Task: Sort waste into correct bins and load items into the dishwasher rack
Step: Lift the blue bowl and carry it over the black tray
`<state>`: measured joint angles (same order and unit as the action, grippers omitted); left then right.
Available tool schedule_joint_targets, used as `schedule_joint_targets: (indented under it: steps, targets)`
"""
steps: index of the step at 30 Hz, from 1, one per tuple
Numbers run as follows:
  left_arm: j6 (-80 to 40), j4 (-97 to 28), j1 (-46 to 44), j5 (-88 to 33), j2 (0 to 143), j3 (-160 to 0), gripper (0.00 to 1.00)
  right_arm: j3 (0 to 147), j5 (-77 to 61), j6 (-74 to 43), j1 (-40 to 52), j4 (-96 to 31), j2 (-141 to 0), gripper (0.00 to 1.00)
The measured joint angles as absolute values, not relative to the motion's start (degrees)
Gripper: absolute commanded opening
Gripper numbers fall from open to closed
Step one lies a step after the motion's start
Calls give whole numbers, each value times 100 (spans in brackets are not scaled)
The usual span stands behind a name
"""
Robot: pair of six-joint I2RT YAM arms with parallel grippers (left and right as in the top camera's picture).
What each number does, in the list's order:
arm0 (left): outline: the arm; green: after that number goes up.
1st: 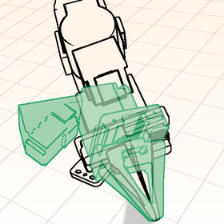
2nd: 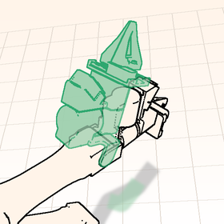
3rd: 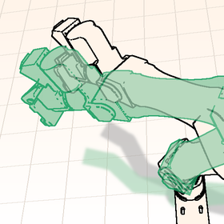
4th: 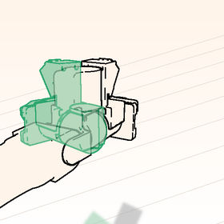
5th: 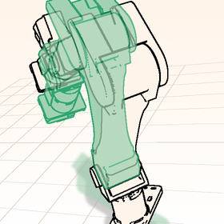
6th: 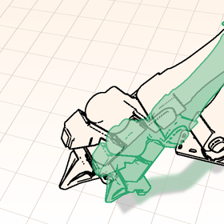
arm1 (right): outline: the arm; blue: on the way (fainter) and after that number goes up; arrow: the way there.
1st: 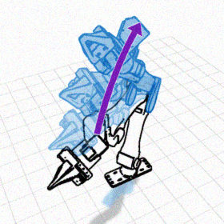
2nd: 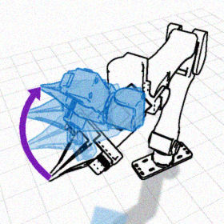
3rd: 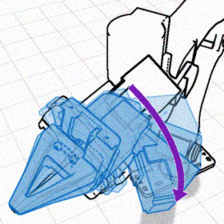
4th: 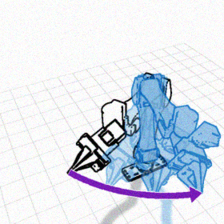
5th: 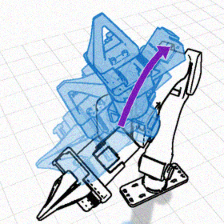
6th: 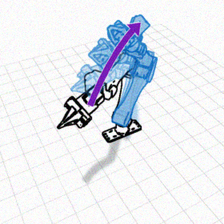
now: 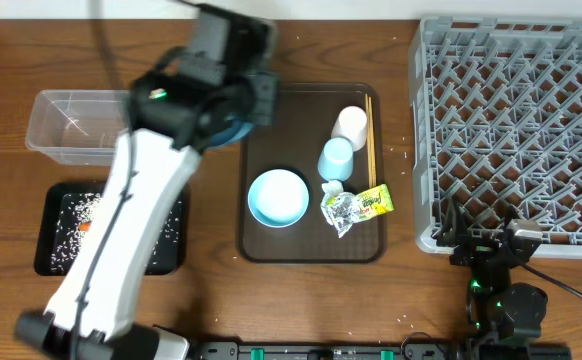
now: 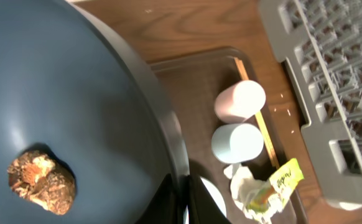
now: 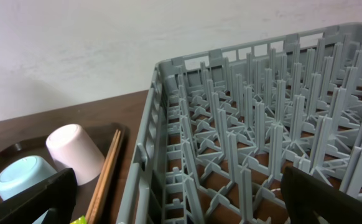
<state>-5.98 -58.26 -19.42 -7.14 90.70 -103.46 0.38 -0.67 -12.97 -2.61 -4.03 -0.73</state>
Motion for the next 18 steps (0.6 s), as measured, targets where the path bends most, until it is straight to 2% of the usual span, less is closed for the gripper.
schedule_joint_targets:
  steps: [6,18]
  targets:
    - [-1221,-6427,-978,-871,8525,-10346,6,38,-67,-1297,-261,-403,-73,99]
    - [-1448,-6965,661,-1573,8261,-9937,6,38,-67,-1297,-261,-403,-73,99]
